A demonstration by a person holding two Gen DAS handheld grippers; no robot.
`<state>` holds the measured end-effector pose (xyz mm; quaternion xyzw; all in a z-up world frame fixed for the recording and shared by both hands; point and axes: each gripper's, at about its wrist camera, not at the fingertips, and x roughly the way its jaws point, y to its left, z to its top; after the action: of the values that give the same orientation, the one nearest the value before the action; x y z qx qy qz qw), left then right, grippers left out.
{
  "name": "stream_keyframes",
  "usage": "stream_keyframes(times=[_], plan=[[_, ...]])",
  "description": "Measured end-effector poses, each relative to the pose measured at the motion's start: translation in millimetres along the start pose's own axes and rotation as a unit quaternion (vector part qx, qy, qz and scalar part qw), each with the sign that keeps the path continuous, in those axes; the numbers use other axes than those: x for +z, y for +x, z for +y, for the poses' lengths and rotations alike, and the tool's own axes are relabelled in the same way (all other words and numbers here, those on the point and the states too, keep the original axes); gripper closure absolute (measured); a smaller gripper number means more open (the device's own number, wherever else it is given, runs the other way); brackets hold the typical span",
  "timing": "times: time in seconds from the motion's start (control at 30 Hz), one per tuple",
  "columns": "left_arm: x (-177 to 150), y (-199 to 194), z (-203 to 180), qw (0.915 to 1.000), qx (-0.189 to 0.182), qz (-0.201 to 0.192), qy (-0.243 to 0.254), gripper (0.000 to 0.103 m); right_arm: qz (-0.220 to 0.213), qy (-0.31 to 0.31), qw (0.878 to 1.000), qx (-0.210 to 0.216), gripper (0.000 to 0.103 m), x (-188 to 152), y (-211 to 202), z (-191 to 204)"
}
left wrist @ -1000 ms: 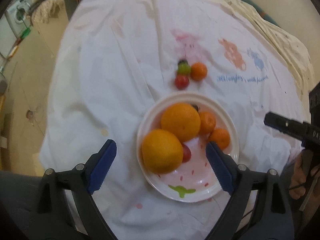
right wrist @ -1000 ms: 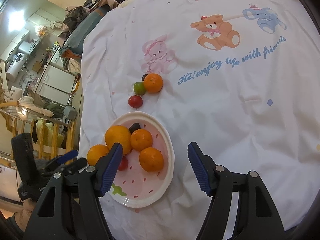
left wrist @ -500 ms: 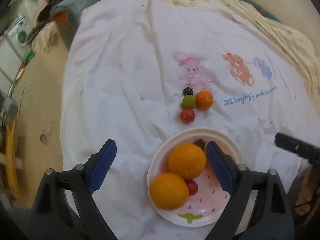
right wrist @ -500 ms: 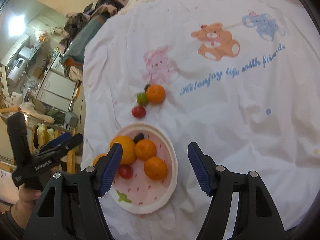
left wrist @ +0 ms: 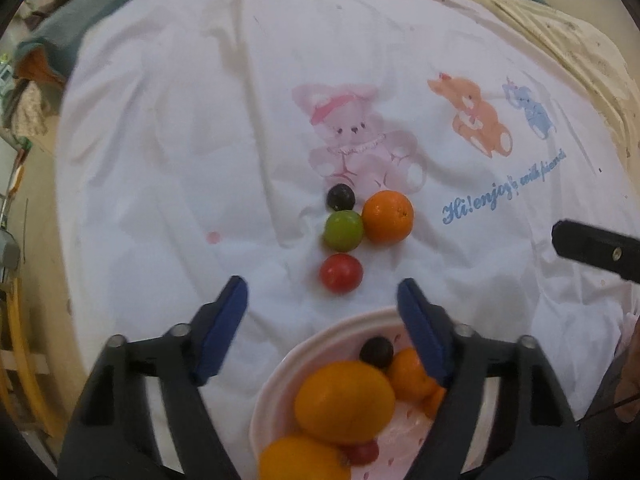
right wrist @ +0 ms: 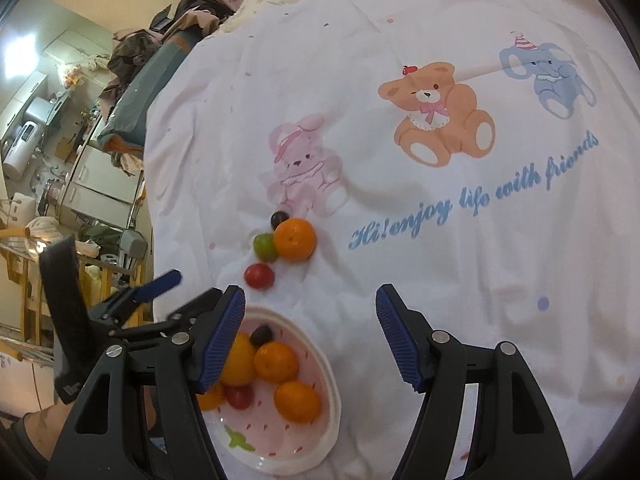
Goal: Organize fruits
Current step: 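Move the left tool to the pile and grasp a red tomato, then carry the red tomato toward the plate with the left tool while the right tool grasps a tangerine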
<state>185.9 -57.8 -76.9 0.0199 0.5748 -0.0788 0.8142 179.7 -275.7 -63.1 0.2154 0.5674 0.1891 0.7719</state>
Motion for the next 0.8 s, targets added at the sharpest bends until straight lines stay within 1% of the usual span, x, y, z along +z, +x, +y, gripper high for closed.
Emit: stream_keyframes(times=[0.07, 0.13, 0.17, 0.2, 0.23, 0.33, 0.37, 0.4, 0.5, 0.6, 0.7, 0.8], plan=[[3.0, 12.5, -2.1, 0.9999, -0.009, 0.015, -0.002, 0.037, 0.005, 0.006, 1.0, -0.001, 0.032, 8.1, 8.3, -4.1], [4.4, 23.6, -3.8, 0.9995, -0.018, 0.025, -0.004, 0.043, 0.011, 0.011, 1.0, -0.002, 0.032, 15.2, 16.6, -7.7], [4.1, 27.9, -4.3, 0.9993, -0.02, 0.03, -0.004, 0.05, 0.013, 0.012, 1.0, -0.003, 0.032, 17.1, 19.4, -8.5], [4.4, 33.4, -5.4, 0.9991, -0.022, 0.037, -0.003, 0.055, 0.015, 0.014, 1.0, -0.004, 0.032, 19.7, 22.6, -9.7], [4.3, 38.8, -5.5, 0.9987, -0.024, 0.045, -0.002, 0.057, 0.018, 0.015, 1.0, -0.005, 0.032, 22.9, 26.6, -11.1], [5.1, 51.1, -3.1, 0.9976, -0.033, 0.06, -0.003, 0.067, 0.021, 0.018, 1.0, -0.005, 0.032, 27.9, 32.6, -12.9], [5.7, 53.6, -1.4, 0.9971, -0.039, 0.066, -0.006, 0.075, 0.022, 0.017, 1.0, -0.005, 0.032, 28.6, 33.9, -12.9], [6.3, 55.4, 0.7, 0.9964, -0.045, 0.071, -0.012, 0.076, 0.023, 0.017, 1.0, -0.005, 0.032, 29.2, 35.1, -12.2], [6.1, 53.2, 2.5, 0.9958, -0.053, 0.073, -0.02, 0.076, 0.027, 0.01, 1.0, -0.004, 0.032, 30.3, 38.3, -8.8], [5.8, 46.8, 1.1, 0.9965, -0.049, 0.066, -0.014, 0.077, 0.029, 0.003, 1.0, -0.004, 0.032, 31.3, 40.3, -6.5], [4.3, 31.2, 5.1, 0.9967, -0.051, 0.059, -0.023, 0.077, 0.031, 0.001, 1.0, -0.001, 0.032, 31.4, 41.1, -4.7], [0.3, 4.9, 15.4, 0.9968, -0.056, 0.045, -0.036, 0.077, 0.035, -0.004, 0.999, 0.0, 0.032, 32.3, 45.4, -2.1]])
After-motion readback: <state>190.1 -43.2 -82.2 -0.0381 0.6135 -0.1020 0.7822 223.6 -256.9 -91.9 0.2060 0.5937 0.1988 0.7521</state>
